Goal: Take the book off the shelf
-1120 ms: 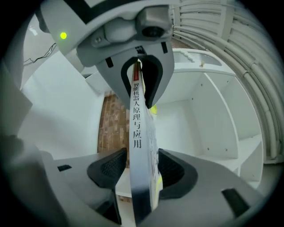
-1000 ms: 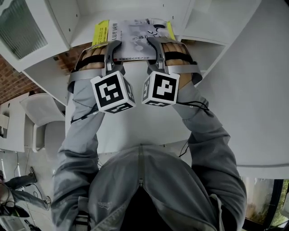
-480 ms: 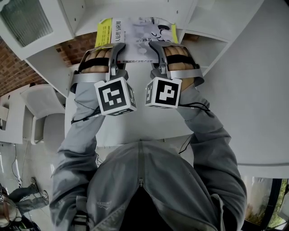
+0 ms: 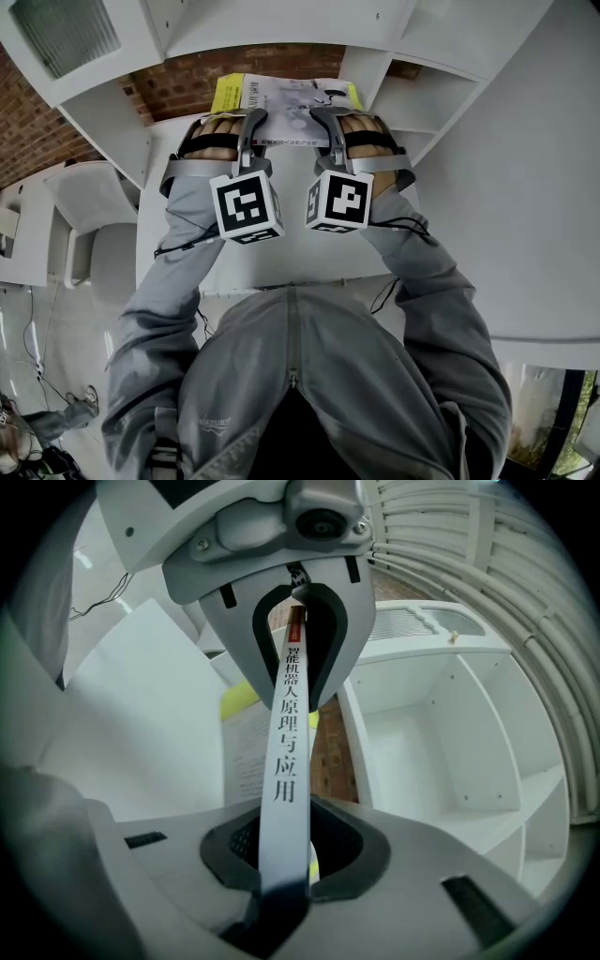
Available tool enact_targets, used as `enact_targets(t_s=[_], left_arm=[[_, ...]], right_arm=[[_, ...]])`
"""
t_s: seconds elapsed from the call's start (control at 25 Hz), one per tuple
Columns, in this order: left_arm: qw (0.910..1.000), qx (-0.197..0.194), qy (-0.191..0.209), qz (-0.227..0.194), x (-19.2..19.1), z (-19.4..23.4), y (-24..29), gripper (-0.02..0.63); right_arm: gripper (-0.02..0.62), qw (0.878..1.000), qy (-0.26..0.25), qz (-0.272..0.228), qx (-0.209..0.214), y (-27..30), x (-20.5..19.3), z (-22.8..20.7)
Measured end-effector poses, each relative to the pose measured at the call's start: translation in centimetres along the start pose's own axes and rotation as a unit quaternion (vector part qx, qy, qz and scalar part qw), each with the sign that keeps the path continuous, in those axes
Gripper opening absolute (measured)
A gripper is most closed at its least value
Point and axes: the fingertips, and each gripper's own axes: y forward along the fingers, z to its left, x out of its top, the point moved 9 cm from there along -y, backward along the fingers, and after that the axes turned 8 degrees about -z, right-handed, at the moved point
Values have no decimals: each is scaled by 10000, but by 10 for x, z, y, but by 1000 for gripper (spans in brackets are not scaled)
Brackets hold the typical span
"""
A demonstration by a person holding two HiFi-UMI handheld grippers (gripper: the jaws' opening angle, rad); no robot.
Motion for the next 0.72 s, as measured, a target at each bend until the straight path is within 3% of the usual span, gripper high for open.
enact_targets(t_s=[0.24,0.72], left_arm=[[9999,40,-40,91,-12,-40,6,83],[9985,-433,-297,171,-33,-89,27,83]], right_arm=[[81,9999,19,-7,118,8,1,38],[81,9972,260,-19,699,31,-3,90]])
